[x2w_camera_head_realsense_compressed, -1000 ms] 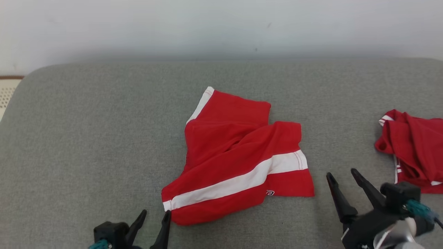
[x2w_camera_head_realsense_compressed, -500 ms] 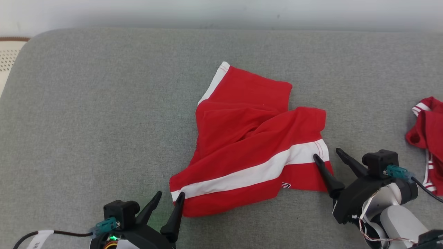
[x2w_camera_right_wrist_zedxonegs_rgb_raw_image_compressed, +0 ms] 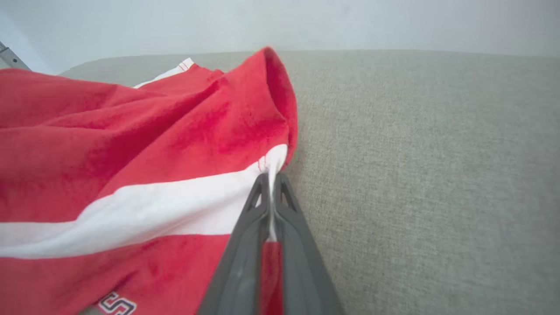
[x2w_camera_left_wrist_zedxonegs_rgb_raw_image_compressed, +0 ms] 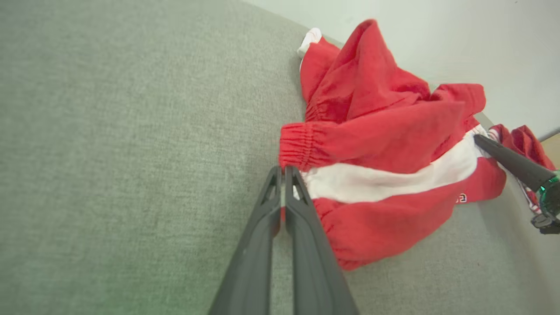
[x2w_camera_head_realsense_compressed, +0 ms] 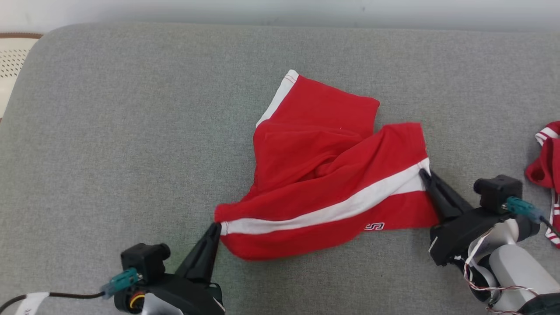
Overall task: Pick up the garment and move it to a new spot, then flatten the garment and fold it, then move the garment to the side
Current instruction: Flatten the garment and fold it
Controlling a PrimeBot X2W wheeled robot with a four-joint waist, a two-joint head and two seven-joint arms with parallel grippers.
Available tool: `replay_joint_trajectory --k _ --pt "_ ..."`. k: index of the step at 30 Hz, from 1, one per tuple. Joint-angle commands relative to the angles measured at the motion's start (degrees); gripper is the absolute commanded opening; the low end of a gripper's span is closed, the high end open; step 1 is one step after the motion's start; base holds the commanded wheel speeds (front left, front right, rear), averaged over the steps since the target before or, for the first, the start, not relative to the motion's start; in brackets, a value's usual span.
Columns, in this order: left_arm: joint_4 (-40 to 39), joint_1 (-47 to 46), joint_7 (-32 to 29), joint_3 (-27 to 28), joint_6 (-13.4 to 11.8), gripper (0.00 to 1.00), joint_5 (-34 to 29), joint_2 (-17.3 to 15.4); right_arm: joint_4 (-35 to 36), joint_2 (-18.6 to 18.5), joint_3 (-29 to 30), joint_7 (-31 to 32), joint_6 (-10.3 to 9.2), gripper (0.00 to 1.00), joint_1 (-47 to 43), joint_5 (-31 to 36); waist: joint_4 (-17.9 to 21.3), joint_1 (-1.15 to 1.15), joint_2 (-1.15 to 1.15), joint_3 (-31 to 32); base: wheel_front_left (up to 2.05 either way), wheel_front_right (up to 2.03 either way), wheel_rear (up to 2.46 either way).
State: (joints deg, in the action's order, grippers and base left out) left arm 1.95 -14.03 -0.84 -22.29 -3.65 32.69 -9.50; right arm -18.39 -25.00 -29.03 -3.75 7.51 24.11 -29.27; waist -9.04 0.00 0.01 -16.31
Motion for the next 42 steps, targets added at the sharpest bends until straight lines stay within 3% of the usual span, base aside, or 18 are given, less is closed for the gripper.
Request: replay_joint_trajectory --k 1,13,23,34,42 --pt "-1.0 -0.1 0.9 0.7 -0.3 0.00 -0.4 -0.6 1.1 -0.5 0.6 -0.7 -0.06 0.00 -0.6 0.5 0.3 0.00 -0.01 0.4 0.00 0.00 0.00" --pt "-12.0 -4.1 2.8 5.4 -2.4 0.00 -2.9 -5.0 14.8 -0.3 6.7 1.3 -0.06 0.00 0.3 2.3 3.5 0.00 -0.01 3.8 0.00 0.00 0.00" --pt "-17.2 -19.4 0.5 8.4 -2.5 0.00 -6.2 -8.0 22.6 -0.3 8.9 4.7 -0.06 0.00 10.3 0.3 5.1 0.00 -0.01 7.7 0.00 0.00 0.00" --pt "-18.9 -33.0 -2.8 8.5 -2.6 0.00 -8.6 -8.9 26.2 1.0 9.6 7.8 -0.05 0.00 18.1 -4.3 6.6 0.00 -0.01 11.7 0.00 0.00 0.00" --pt "-11.3 -35.7 -5.6 6.2 -0.6 0.00 -5.0 -7.3 21.8 2.4 8.7 9.1 -0.06 0.00 20.7 -6.4 6.9 0.00 -0.01 9.9 0.00 0.00 0.00"
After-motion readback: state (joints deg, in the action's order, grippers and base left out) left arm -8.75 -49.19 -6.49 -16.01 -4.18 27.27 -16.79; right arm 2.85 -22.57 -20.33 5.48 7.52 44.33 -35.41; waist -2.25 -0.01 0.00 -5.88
